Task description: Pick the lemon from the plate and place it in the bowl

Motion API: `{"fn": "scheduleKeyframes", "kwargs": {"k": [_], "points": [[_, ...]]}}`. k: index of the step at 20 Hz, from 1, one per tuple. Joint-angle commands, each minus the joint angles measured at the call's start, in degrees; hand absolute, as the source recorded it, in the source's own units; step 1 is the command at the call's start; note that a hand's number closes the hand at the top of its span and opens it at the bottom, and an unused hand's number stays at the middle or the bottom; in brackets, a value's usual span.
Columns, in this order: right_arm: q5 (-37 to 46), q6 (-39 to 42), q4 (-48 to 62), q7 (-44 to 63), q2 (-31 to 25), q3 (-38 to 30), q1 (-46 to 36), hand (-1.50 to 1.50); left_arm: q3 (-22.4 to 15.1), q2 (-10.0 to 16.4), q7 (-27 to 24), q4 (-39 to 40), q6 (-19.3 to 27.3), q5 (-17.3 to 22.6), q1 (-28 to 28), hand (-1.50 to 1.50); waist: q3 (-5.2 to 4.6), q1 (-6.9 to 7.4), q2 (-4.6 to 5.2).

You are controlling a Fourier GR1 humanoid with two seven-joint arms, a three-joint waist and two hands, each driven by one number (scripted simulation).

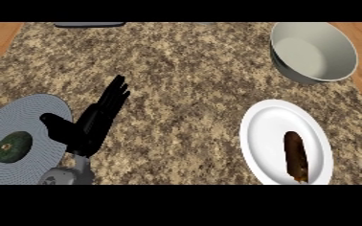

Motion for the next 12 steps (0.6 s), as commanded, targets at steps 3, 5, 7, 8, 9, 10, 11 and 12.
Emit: {"fn": "scheduleKeyframes", "kwargs": {"k": [3, 5, 7, 8, 9, 10, 11, 12], "points": [[-7.8, 6.0, 0.9, 5.0, 1.1, -7.7, -7.2, 1.50, -0.3, -0.7, 0.4, -1.8, -0.6, -0.1, 0.1, 0.00, 0.00, 1.65, 0.27], [-4.6, 6.1, 10.1, 2.6, 1.5, -4.3, -13.1, 1.50, -0.7, -1.5, -1.1, 2.4, -0.6, -1.7, -2.0, 0.00, 0.00, 2.08, 0.48], [-3.5, 7.3, 13.5, 1.4, 1.4, -5.4, -16.0, 1.50, 0.0, -1.0, -1.4, 2.7, -2.0, -0.9, -1.5, 0.00, 0.00, 2.04, 0.44], [-0.7, 5.2, 19.8, -1.6, 2.0, -2.3, -18.4, 1.50, -0.3, -1.2, -2.1, 1.8, -3.0, 0.1, -0.5, 0.00, 0.01, 2.70, 0.59], [1.1, 3.2, 19.9, 0.2, 4.9, 0.5, -19.8, 1.50, -1.4, -1.6, -2.3, 1.4, -1.5, -2.2, 0.0, 0.00, 0.02, 2.75, 0.58], [-0.5, 5.6, 23.2, -0.4, 3.8, -0.3, -22.8, 1.50, 0.7, 0.1, 1.8, 0.0, -2.0, -0.2, -2.0, 0.00, 0.02, 2.73, 0.55], [-1.1, 6.3, 24.9, -0.9, 4.9, -0.2, -23.1, 1.50, -1.4, -1.6, -0.2, -1.9, -1.4, -1.4, 1.3, 0.00, 0.02, 2.68, 0.49], [-0.2, 5.2, 30.2, -4.2, 5.2, 0.1, -26.1, 1.50, -1.5, -3.2, 0.9, 1.2, -0.1, -1.6, -2.6, 0.00, 0.03, 2.87, 0.66]]}}
